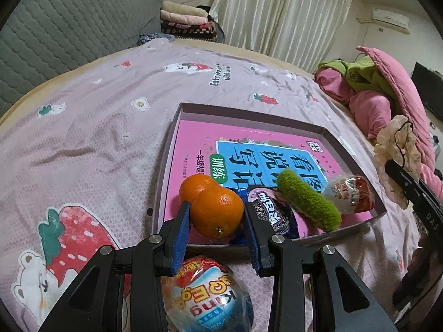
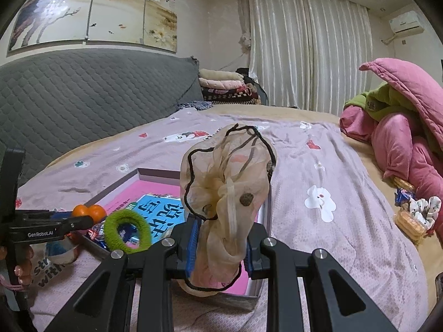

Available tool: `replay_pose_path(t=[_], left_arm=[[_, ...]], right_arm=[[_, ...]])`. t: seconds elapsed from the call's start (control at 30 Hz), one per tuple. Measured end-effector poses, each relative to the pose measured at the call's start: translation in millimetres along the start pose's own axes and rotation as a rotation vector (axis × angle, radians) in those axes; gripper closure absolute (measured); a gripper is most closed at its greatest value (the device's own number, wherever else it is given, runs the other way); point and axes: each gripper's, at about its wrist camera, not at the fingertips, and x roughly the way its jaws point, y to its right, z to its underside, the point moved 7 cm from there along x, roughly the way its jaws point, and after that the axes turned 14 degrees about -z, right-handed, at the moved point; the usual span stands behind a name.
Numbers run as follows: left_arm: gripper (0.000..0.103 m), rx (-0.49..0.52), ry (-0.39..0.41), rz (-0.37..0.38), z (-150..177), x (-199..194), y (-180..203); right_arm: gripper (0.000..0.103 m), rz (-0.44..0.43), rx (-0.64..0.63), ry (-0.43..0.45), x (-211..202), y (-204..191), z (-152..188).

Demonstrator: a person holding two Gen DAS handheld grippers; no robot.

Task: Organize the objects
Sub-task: 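Carry the orange and beige scrunchie over the grey box, lowering the orange inside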

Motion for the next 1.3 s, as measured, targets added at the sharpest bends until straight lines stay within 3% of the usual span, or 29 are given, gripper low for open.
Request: replay_pose_path(t=[0.4, 1.3], left_arm=[[0.065, 0.004, 0.01, -0.005, 0.0, 2.8, -0.2], [0.064, -0.012, 0.025, -0.052, -7.8, 14.7, -5.0]], right_arm=[[0.076, 0.004, 0.012, -0.029, 13.4, 7.8, 3.0], [0.076, 0.028, 0.01, -0.18, 53.5, 17.3, 25.2]])
